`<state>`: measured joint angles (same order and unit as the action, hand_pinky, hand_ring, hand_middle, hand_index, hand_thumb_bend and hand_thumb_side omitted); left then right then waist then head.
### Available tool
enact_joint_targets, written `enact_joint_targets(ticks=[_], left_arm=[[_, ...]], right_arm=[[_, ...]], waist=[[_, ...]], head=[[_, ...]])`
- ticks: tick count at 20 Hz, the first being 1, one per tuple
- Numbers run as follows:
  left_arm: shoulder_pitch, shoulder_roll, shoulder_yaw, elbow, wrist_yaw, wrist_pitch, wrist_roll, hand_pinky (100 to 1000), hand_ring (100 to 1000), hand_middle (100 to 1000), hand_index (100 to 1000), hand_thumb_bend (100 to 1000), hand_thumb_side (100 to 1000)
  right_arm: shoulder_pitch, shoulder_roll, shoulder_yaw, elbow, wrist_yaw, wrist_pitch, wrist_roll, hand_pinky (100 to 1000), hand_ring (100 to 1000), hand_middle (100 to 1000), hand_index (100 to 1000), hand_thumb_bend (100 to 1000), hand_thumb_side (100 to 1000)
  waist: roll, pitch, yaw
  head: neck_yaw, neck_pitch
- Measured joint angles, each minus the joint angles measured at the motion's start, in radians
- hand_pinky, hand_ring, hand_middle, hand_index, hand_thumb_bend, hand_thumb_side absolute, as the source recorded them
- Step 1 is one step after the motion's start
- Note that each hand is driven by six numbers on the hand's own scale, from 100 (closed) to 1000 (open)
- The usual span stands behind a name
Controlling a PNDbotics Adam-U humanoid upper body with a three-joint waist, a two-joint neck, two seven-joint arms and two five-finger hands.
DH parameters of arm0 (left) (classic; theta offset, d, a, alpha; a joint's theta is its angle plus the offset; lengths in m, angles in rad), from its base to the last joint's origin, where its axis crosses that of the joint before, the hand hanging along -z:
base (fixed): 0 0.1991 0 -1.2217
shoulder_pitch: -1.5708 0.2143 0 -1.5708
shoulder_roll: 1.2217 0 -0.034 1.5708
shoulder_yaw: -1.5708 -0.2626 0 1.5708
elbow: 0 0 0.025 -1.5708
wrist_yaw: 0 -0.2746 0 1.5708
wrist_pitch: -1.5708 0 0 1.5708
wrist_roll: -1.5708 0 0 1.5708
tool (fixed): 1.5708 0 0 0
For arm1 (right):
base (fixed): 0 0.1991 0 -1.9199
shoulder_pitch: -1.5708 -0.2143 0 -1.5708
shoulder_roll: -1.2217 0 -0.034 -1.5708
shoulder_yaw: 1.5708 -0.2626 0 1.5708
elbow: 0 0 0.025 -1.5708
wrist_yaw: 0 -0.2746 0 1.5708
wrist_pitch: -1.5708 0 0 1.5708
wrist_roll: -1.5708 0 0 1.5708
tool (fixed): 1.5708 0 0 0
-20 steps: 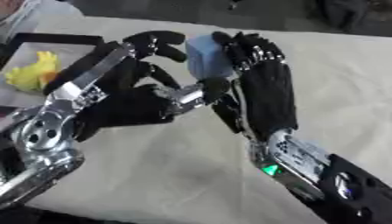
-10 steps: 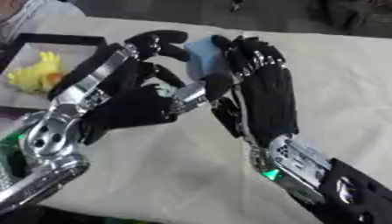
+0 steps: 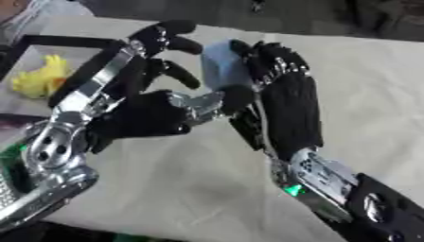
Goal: Pick up the objects with one hand, pass them to the other hand, and then place them into the box on the other side of the table.
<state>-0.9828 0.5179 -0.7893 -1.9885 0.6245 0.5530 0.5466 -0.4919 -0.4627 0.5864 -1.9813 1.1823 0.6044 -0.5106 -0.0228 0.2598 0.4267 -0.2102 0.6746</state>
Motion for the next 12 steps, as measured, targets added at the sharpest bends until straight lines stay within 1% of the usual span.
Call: enact_joint_targets(ticks=[3,6,8,12], left_arm=[[0.007,-0.003,0.0,0.0,-0.004,0.0,0.0,1000,635,786,939,804,322],[0.021,-0.002,0.001,0.001,0.004,-0.001,0.001,1000,651,791,945,820,325],[0.027,-0.002,0.001,0.014,0.016,-0.001,0.001,1000,662,795,950,831,335],[0.032,-0.003,0.0,0.058,0.037,-0.001,0.001,1000,659,789,948,821,342]], right_arm=[[0.0,0.0,0.0,0.0,0.009,0.004,0.004,564,634,513,487,178,100],[0.0,0.0,0.0,0.0,0.015,0.005,0.005,563,635,530,510,154,100],[0.0,0.0,0.0,0.0,0.016,0.003,0.003,563,635,541,525,144,100],[0.0,0.001,0.003,0.0,0.015,-0.005,-0.005,560,631,551,539,123,100]], waist=[[0.001,0.0,0.001],[0.002,0.0,0.001],[0.002,0.0,0.001],[0.002,0.001,-0.001]], head=[[0.002,0.0],[0.003,0.0],[0.005,0.0],[0.007,-0.001]])
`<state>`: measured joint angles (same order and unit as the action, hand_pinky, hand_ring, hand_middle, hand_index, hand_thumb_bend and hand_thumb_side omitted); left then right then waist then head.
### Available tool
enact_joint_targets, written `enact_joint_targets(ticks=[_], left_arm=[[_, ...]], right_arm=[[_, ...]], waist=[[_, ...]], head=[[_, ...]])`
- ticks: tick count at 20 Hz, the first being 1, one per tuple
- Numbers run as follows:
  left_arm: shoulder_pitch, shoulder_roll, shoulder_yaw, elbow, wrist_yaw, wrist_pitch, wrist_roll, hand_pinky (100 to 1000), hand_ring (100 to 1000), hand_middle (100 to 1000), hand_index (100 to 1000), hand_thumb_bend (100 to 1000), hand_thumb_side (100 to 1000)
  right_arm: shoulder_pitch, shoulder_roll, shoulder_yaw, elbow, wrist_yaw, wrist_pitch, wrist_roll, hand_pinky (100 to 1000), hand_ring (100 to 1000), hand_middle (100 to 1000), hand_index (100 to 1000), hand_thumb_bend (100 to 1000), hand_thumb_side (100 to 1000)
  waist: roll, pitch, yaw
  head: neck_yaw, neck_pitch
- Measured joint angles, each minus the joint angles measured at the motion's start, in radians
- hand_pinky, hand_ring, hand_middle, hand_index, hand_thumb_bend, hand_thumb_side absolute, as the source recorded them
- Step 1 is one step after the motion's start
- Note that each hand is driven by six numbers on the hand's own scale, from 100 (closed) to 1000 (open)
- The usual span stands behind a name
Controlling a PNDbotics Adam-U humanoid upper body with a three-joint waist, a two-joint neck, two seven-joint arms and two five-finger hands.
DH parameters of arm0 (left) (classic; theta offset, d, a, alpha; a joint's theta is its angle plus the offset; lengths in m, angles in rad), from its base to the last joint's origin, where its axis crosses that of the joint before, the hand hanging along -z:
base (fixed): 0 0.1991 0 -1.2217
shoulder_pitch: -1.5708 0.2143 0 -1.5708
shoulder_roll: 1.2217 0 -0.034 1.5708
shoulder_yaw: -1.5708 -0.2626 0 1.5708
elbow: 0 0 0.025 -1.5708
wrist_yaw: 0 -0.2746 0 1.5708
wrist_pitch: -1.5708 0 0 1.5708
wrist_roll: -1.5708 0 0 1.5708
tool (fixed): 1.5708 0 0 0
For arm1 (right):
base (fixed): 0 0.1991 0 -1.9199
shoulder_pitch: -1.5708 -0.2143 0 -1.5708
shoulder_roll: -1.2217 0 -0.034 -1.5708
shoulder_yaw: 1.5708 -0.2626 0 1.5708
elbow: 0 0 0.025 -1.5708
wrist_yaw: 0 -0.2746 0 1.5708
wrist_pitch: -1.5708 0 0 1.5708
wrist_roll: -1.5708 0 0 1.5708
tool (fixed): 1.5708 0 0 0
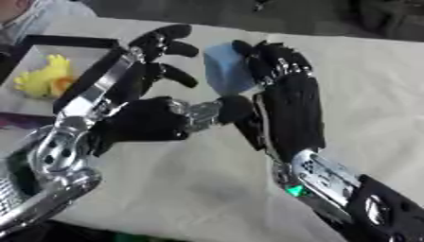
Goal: Pick up the objects with one hand, pass them to the other hand, and then place them into the box on the other side of the table.
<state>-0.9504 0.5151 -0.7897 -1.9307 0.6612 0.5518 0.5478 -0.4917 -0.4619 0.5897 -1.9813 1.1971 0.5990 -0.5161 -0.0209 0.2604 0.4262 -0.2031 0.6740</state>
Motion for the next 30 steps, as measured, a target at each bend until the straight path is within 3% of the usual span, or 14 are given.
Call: enact_joint_targets(ticks=[10,19,30], left_arm=[[0.0,-0.031,0.013,0.109,-0.021,0.0,0.0,1000,649,773,934,802,342],[-0.008,-0.04,-0.003,0.1,-0.021,0.0,0.0,1000,648,765,922,826,354],[-0.015,-0.05,-0.021,0.108,-0.003,0.0,0.0,1000,648,759,898,754,379]], right_arm=[[0.0,0.001,0.01,0.0,-0.033,-0.05,-0.05,560,635,561,549,107,100],[-0.001,0.001,0.021,0.0,-0.057,-0.077,-0.077,566,637,562,550,108,100],[-0.002,0.001,0.028,0.0,-0.058,-0.091,-0.091,573,638,563,552,113,100]], waist=[[0.0,0.001,-0.001],[-0.005,0.007,-0.001],[-0.011,0.014,0.0]], head=[[0.015,-0.009],[0.026,-0.009],[0.029,-0.009]])
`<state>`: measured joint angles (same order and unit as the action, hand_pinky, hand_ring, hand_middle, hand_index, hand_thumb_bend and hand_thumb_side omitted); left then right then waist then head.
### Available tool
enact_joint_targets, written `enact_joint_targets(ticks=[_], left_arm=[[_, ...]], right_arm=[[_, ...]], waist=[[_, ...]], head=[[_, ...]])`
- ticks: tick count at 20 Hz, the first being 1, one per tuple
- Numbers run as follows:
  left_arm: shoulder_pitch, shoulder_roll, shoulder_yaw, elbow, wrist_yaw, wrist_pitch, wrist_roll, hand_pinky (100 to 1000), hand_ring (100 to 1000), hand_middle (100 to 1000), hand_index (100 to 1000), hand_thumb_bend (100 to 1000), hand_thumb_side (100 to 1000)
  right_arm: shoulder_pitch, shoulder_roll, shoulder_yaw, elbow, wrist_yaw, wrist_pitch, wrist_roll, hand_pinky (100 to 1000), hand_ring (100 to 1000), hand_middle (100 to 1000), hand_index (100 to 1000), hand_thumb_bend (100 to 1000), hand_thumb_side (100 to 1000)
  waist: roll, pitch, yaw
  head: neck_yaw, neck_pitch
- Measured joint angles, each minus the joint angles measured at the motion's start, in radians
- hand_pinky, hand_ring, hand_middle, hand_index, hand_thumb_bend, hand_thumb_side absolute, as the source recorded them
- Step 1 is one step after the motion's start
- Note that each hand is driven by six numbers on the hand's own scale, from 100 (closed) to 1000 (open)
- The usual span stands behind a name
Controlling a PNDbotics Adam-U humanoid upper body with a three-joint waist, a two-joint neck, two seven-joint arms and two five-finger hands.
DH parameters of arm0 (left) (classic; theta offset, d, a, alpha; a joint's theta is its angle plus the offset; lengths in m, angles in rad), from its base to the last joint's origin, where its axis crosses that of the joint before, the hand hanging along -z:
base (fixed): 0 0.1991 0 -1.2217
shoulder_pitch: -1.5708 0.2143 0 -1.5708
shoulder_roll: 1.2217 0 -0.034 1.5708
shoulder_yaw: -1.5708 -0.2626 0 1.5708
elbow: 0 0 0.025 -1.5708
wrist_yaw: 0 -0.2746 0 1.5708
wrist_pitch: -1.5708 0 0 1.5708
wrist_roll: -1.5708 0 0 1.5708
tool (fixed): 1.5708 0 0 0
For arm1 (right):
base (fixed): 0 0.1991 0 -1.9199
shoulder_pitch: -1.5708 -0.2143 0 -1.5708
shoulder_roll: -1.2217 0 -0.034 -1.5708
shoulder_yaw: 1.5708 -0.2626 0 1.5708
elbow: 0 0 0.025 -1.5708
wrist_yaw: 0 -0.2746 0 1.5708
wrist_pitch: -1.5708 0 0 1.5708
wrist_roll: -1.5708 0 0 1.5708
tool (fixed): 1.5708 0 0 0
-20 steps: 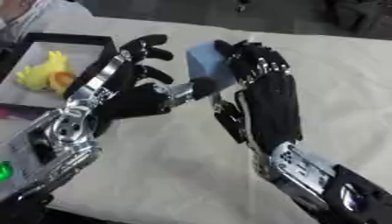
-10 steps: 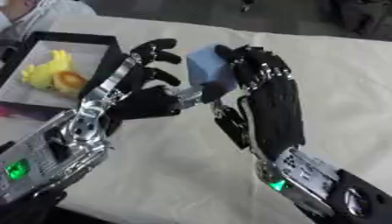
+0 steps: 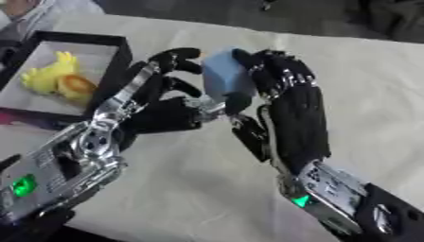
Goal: Pick up the objects with one hand, pass them to the other hand, and then place them into the box on the other side of the table.
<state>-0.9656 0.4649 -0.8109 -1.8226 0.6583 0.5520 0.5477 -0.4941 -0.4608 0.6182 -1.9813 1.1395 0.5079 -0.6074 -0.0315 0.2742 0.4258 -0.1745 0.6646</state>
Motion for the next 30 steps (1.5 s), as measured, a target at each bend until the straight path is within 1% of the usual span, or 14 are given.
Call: enact_joint_targets(ticks=[7,11,17,23,30], left_arm=[[-0.002,-0.021,0.001,0.033,0.001,0.0,0.0,1000,634,746,871,711,431],[-0.003,-0.027,0.002,0.038,0.003,0.0,0.0,1000,638,742,845,695,421],[-0.004,-0.028,-0.001,0.038,0.015,0.002,-0.002,1000,642,737,824,660,371],[-0.006,-0.028,-0.003,0.032,0.014,0.013,-0.013,1000,641,733,814,603,319],[-0.007,-0.034,-0.014,0.033,0.0,0.029,-0.029,1000,630,721,800,511,270]], right_arm=[[-0.004,0.0,0.008,0.0,0.007,-0.013,-0.013,579,640,564,552,121,100],[-0.004,0.0,0.012,0.0,0.013,-0.017,-0.017,580,640,564,552,120,100],[-0.004,0.0,0.011,0.0,0.014,-0.02,-0.02,582,642,565,553,121,100],[-0.001,0.0,0.011,0.003,0.014,-0.02,-0.02,584,644,566,553,123,100],[-0.005,0.001,0.012,0.002,0.018,-0.021,-0.021,585,645,566,553,126,100]], waist=[[-0.001,0.0,-0.001],[-0.001,0.0,-0.003],[-0.001,0.0,-0.005],[-0.001,0.001,-0.005],[-0.001,0.002,-0.006]], head=[[-0.002,-0.005],[-0.004,-0.008],[-0.004,-0.008],[-0.007,-0.008],[-0.008,-0.007]])
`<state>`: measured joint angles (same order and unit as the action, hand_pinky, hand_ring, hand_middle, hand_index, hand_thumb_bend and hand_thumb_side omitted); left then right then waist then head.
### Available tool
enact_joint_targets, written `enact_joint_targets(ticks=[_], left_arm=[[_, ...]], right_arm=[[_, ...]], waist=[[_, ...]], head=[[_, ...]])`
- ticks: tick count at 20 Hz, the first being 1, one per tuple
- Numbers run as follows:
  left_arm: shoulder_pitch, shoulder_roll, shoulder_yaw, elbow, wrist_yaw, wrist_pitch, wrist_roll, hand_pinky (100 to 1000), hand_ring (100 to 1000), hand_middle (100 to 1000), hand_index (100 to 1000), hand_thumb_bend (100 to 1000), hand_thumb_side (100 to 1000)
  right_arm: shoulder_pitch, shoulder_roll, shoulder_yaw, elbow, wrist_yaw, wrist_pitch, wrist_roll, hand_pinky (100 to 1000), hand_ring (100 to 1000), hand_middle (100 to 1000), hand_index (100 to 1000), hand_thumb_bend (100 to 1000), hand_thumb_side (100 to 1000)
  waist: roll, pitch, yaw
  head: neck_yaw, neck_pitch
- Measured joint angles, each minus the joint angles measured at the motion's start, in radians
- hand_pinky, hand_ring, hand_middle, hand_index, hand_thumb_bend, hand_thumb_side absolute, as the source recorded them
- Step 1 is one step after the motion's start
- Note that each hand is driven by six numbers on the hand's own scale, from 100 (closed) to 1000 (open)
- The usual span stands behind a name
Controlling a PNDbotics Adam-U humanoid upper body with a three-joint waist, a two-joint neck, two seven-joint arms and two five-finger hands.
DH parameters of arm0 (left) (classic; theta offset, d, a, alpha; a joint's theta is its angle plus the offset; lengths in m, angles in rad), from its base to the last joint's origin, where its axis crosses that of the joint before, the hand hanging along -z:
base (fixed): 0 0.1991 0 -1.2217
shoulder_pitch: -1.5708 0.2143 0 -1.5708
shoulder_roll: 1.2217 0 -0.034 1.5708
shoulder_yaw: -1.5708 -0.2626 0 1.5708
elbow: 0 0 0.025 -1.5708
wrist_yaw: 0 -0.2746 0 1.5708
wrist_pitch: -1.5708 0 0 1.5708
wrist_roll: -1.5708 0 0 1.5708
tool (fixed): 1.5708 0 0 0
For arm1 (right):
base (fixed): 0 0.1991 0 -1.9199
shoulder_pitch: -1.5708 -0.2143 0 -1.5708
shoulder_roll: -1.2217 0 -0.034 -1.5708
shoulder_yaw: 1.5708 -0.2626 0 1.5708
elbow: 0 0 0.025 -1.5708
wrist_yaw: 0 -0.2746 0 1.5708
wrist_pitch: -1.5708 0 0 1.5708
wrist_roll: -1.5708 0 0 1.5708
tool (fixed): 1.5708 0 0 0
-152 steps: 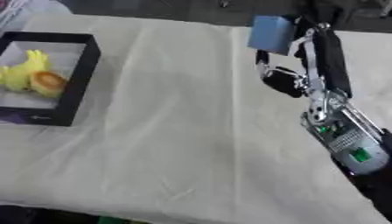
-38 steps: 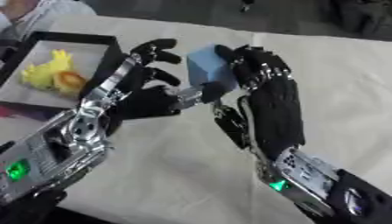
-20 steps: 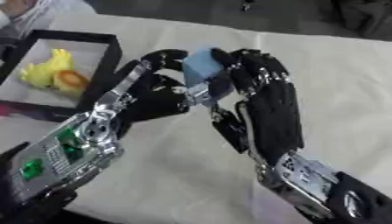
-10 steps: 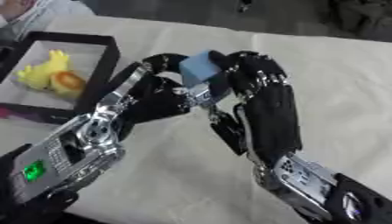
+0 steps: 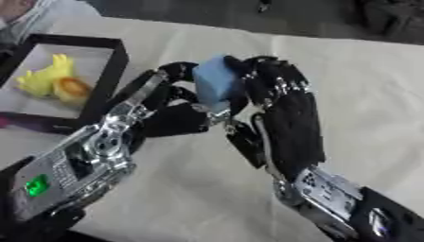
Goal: Pick up the objects with one hand, pass them to the other hand, and then place them into the box on the other side of the table.
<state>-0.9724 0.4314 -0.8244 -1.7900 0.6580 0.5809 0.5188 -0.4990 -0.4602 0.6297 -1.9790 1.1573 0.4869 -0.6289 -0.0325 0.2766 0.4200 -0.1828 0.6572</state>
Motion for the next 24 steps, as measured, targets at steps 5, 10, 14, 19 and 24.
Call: enact_joint_targets(ticks=[5,10,14,19,24], left_arm=[[0.0,-0.001,-0.002,0.0,-0.013,0.006,-0.006,1000,618,712,787,420,276],[0.0,-0.015,-0.003,0.003,-0.019,0.003,-0.003,1000,591,683,769,288,397],[0.0,-0.022,-0.003,0.001,-0.013,-0.011,0.011,1000,555,626,753,185,501],[0.0,-0.023,-0.003,-0.006,-0.003,-0.022,0.022,1000,501,563,693,100,553],[0.0,-0.022,-0.002,-0.009,-0.015,-0.023,0.023,970,434,506,587,100,544]], right_arm=[[-0.002,0.0,0.0,0.0,0.001,-0.001,-0.001,586,645,566,553,127,100],[-0.004,0.0,-0.003,0.0,0.001,-0.003,-0.004,587,646,566,553,129,100],[-0.007,0.0,-0.006,0.0,0.002,-0.003,-0.004,585,645,565,551,149,100],[-0.008,0.0,-0.006,-0.001,0.009,-0.001,-0.003,587,645,564,549,261,100],[-0.007,0.0,-0.006,-0.006,0.01,-0.003,-0.004,585,646,567,551,379,100]], waist=[[0.0,0.001,0.0],[0.0,0.002,0.0],[-0.001,0.003,0.0],[-0.006,0.003,0.001],[-0.006,0.003,0.001]], head=[[0.0,0.0],[0.0,0.0],[0.0,0.0],[0.0,0.0],[0.0,0.0]])
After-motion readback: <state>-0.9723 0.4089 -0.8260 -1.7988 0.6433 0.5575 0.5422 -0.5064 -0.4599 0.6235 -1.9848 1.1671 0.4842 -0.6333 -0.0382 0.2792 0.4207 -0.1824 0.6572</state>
